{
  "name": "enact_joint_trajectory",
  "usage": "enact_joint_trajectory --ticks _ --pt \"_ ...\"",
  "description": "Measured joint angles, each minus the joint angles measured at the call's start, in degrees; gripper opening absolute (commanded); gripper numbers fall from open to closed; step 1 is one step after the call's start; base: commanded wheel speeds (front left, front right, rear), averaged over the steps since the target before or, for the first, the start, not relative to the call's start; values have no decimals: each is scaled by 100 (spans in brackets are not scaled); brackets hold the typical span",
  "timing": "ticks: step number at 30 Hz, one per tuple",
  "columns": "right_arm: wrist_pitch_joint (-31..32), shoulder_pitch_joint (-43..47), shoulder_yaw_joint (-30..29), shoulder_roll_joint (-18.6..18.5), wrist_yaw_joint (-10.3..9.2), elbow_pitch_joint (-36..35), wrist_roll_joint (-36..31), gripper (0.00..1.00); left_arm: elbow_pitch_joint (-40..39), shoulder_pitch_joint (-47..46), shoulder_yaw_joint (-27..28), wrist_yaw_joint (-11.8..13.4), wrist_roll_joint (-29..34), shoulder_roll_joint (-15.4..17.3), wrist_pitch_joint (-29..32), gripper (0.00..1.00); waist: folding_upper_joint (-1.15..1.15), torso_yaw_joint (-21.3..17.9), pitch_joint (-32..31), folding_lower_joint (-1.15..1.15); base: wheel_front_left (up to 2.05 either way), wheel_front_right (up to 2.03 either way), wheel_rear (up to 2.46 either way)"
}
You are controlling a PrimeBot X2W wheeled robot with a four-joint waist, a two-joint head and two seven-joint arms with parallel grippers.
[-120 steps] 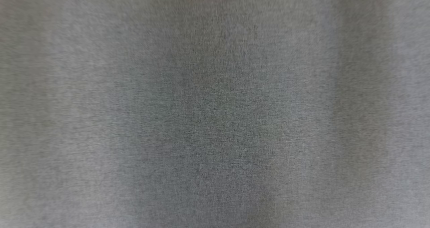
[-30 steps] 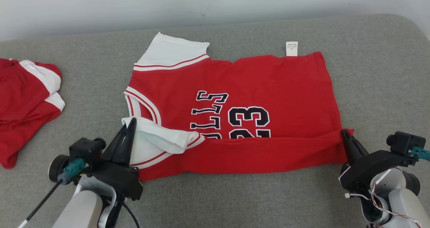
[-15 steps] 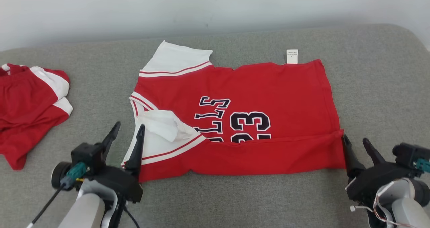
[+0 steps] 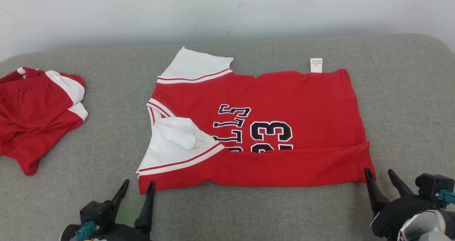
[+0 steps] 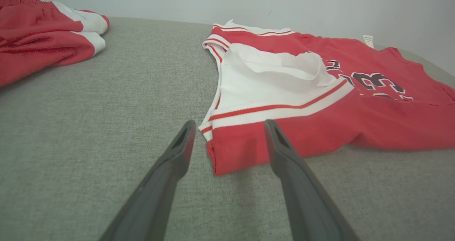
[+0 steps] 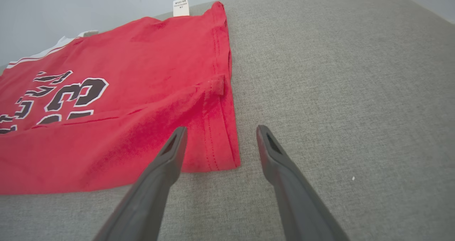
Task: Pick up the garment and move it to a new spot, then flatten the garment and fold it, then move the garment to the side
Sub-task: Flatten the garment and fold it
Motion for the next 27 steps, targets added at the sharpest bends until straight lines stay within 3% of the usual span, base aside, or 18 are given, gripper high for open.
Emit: enact_joint_trajectory --ticks 13,14,15,16,17,27 --pt "32 -409 289 -30 0 624 -338 100 630 -191 -94 7 2 -192 0 100 0 13 236 0 0 0 0" --pt "27 -445 313 -31 0 679 -352 87 686 -236 -94 5 2 -200 0 100 0 6 249 0 0 0 0" --pt "15 -467 335 -22 0 719 -347 35 732 -272 -94 2 -2 -220 0 61 0 0 263 1 0 0 0" --pt "3 -487 357 -7 0 761 -339 3 775 -302 -105 -4 -4 -234 0 20 0 -4 276 1 0 0 0" --pt "-1 -502 391 8 0 808 -338 0 827 -337 -113 -13 -7 -242 -1 0 0 -6 287 0 0 0 0" --pt "-402 -386 625 43 0 926 -35 0 809 -189 73 -91 -42 -378 0 0 0 52 -34 0 0 0 0"
